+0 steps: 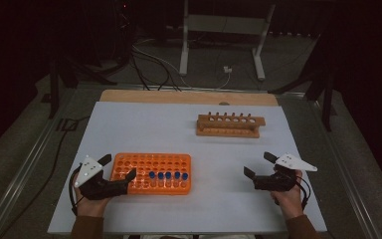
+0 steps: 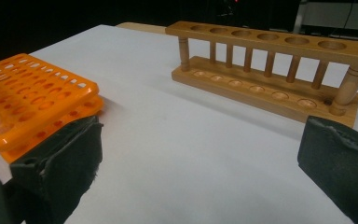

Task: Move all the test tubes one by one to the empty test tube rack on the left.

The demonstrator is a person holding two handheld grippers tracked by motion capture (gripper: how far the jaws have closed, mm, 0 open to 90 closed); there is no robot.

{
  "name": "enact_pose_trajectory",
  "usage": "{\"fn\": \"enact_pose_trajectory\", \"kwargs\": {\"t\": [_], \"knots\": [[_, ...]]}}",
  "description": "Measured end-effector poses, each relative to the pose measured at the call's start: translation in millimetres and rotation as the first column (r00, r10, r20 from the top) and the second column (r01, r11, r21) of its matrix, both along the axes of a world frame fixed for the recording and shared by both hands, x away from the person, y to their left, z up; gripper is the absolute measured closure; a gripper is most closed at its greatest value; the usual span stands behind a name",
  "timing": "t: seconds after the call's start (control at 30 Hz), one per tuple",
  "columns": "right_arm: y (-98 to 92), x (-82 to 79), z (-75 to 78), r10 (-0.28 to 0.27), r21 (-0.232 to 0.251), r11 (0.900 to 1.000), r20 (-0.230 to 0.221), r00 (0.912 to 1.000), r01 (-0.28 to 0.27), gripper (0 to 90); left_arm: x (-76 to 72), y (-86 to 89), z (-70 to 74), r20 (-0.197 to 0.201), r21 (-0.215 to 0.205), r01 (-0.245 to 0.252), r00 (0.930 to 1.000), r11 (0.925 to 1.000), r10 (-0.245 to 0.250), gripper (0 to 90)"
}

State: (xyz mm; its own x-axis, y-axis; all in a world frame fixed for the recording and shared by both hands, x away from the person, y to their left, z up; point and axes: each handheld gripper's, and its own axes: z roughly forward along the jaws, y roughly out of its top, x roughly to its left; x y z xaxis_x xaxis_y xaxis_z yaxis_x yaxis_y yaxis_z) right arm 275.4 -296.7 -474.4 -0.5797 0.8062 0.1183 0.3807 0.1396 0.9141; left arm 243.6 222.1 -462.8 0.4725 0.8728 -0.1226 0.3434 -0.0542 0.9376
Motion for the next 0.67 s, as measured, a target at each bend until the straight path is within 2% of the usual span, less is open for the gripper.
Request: {"fn": "enact_pose_trajectory", "kwargs": {"t": [0.07, 0.3, 0.4, 0.67], "knots": [[-0.4, -1.6, -0.4, 0.001, 0.006, 1.0, 0.004, 1.0, -0.001, 0.0, 1.9, 3.8, 0.3, 0.011, 0.0, -0.031, 0.9995, 0.9995, 0.031, 0.7], [-5.6, -8.4, 0.7, -0.004, 0.035, 0.999, 0.025, 0.9997, 0.003, 0.0, -0.4, 12.8, 0.3, 0.045, 0.0, -0.091, 0.9948, 0.9959, 0.091, 0.6], [-7.4, -9.9, 0.1, -0.003, 0.05, 0.999, 0.028, 0.9996, 0.001, 0.0, -2.3, 15.9, 1.3, 0.055, 0.005, -0.104, 0.9931, 0.9946, 0.104, 0.7], [-6.3, -10.4, -3.9, -0.002, 0.045, 0.999, 0.017, 0.9999, 0.001, 0.0, -5.0, 21.5, 0.8, 0.052, -0.013, -0.122, 0.9911, 0.9925, 0.122, 0.7]]}}
